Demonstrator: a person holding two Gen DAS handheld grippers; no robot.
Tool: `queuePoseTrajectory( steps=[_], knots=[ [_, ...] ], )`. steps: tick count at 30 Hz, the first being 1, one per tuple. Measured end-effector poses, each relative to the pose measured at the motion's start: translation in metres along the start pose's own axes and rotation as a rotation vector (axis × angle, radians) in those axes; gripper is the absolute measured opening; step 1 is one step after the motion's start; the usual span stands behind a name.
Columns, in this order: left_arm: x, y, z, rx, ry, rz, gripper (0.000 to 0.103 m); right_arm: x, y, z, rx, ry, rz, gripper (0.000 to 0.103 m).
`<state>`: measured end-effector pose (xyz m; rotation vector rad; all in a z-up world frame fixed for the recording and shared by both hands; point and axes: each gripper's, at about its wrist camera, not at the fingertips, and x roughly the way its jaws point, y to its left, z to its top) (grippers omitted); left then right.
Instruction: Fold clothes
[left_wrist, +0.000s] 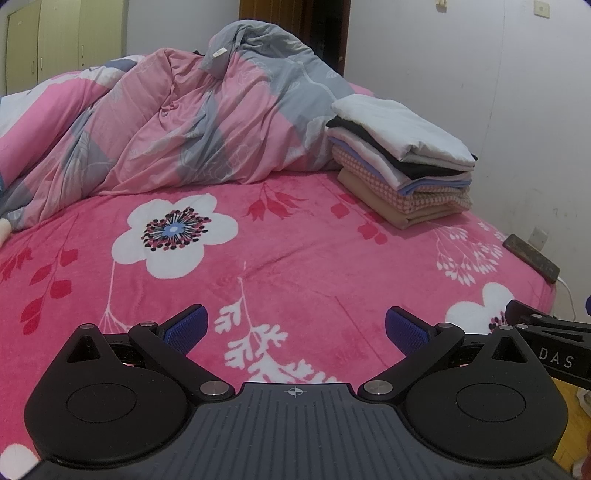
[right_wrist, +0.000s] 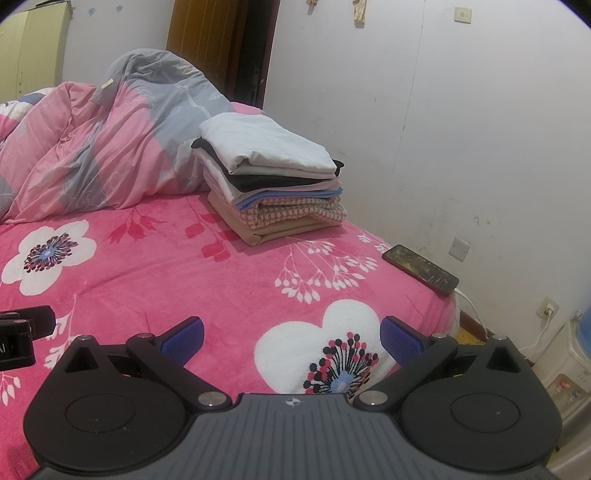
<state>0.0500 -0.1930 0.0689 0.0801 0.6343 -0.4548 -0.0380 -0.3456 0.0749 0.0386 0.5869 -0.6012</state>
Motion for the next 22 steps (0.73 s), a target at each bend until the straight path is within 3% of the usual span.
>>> queuePoseTrajectory(
  steps=[22],
  knots=[
    [0.0009, 0.0013, 0.0003, -0.009, 0.009, 0.005, 0.103, 0.001, 0.0016, -0.0019, -0.004, 0.003, 0.002, 0.103]
  ],
)
